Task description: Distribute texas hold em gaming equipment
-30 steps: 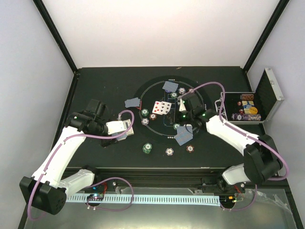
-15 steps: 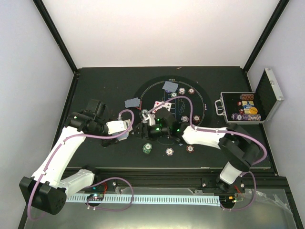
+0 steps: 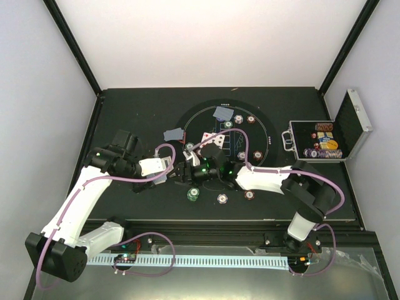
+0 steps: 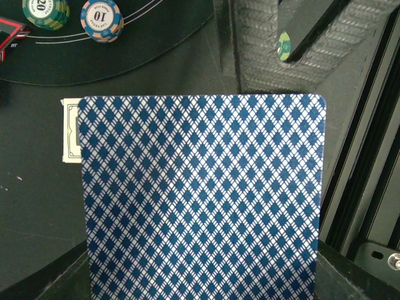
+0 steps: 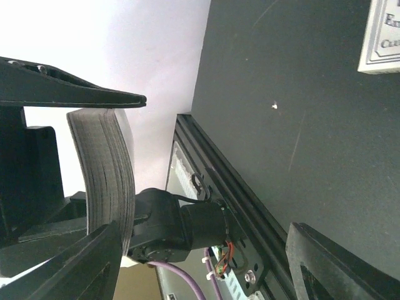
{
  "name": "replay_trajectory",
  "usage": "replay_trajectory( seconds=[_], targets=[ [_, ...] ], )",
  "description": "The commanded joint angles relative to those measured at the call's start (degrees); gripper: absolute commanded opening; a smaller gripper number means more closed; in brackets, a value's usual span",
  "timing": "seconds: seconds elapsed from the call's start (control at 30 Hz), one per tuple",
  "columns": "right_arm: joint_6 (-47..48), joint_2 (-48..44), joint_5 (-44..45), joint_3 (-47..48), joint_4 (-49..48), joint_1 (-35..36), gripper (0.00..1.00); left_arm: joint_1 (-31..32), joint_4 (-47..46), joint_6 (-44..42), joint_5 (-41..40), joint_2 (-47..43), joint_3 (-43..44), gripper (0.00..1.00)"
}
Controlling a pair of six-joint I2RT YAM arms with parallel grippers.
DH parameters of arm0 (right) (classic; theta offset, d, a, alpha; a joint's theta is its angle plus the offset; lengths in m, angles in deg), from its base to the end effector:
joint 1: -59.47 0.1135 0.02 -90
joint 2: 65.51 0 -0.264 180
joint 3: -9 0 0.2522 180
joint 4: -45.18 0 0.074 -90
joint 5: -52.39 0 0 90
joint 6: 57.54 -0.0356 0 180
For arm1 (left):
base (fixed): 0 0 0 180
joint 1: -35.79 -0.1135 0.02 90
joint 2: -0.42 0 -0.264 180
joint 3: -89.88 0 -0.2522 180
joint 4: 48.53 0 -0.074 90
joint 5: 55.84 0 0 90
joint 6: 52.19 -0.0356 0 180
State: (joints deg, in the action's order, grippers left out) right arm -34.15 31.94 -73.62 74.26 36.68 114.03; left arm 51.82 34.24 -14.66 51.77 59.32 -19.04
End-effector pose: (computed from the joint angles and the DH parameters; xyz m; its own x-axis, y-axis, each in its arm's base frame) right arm 0.1927 0.3069 0.1996 -0.9839 -0.1020 -0.1467 -0.1717 0.3125 0.9343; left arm 0.1566 -0.0562 0.2910 -0.2669 0.8631 -0.4287 0.9381 0.3346 0.0897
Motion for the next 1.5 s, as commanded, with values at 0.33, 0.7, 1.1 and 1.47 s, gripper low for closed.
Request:
replay_trajectory(
  seconds=[0.33, 0.7, 1.1, 1.47],
  targets=[
    [3.53, -8.04, 1.2, 0.83, 5.08, -2.52, 0.75, 0.05, 0.16, -0.11, 1.15, -0.9, 2.43, 0.01],
    [-0.55, 2.27, -3.11, 8.74, -2.49, 2.09, 0.72, 0.05, 0.57, -0.18, 1.14, -1.17, 2.74, 0.01],
    [-5.95, 10.1, -6.09, 10.6, -10.78, 2.2, 0.61, 0.05, 0.6, -0.18, 1.12, -0.82, 3.05, 0.02],
    [-4.63, 6.88, -7.03, 2.39, -10.86, -2.9, 0.37, 0.07, 0.46, -0.36, 0.76, -0.9, 3.06, 0.01]
  ],
)
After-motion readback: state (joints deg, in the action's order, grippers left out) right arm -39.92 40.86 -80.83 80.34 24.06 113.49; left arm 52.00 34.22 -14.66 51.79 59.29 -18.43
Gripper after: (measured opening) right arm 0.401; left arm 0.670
